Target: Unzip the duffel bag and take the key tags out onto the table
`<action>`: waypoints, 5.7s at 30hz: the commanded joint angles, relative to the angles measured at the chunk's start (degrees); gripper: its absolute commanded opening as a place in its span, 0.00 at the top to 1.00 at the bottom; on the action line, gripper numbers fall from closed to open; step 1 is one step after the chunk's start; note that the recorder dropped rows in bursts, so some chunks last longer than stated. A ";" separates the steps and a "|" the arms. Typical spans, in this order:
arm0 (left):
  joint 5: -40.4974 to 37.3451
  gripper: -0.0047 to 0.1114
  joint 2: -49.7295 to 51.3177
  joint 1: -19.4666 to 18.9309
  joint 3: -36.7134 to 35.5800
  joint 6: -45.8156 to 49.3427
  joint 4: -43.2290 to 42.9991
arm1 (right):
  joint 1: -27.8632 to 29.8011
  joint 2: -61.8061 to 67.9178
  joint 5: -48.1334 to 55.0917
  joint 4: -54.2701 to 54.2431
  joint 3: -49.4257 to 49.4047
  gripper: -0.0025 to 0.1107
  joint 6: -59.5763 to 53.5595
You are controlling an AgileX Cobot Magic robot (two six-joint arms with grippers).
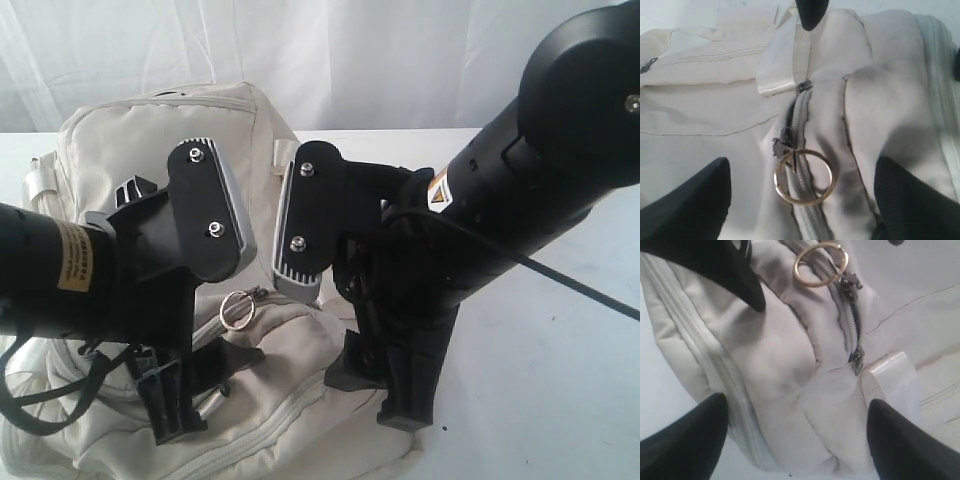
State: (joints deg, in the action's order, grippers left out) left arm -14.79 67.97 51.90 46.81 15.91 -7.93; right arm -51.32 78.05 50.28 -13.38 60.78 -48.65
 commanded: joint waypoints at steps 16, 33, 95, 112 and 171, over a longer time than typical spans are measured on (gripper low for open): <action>0.40 0.79 1.60 0.35 0.00 -0.91 0.80 | -0.15 -0.14 -0.72 -0.29 -0.28 0.34 0.49; -5.12 0.92 -6.50 0.35 0.00 -0.91 0.80 | -0.15 -0.14 -0.72 -0.29 -0.28 0.34 0.97; -25.29 0.92 -9.37 0.35 0.00 -0.90 0.90 | -4.23 6.48 -11.74 7.36 -0.28 0.98 13.06; -46.69 0.92 -11.37 0.35 0.00 -10.69 -8.62 | -4.23 6.48 -8.71 8.07 -0.28 0.98 13.44; -5.29 0.96 6.31 -33.23 6.49 -29.41 -41.64 | -4.23 5.16 7.42 10.12 -0.28 0.98 13.61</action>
State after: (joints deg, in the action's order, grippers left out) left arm -20.41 73.33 20.08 52.05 -12.63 -47.95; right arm -56.01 83.61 52.31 -5.39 60.78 -35.29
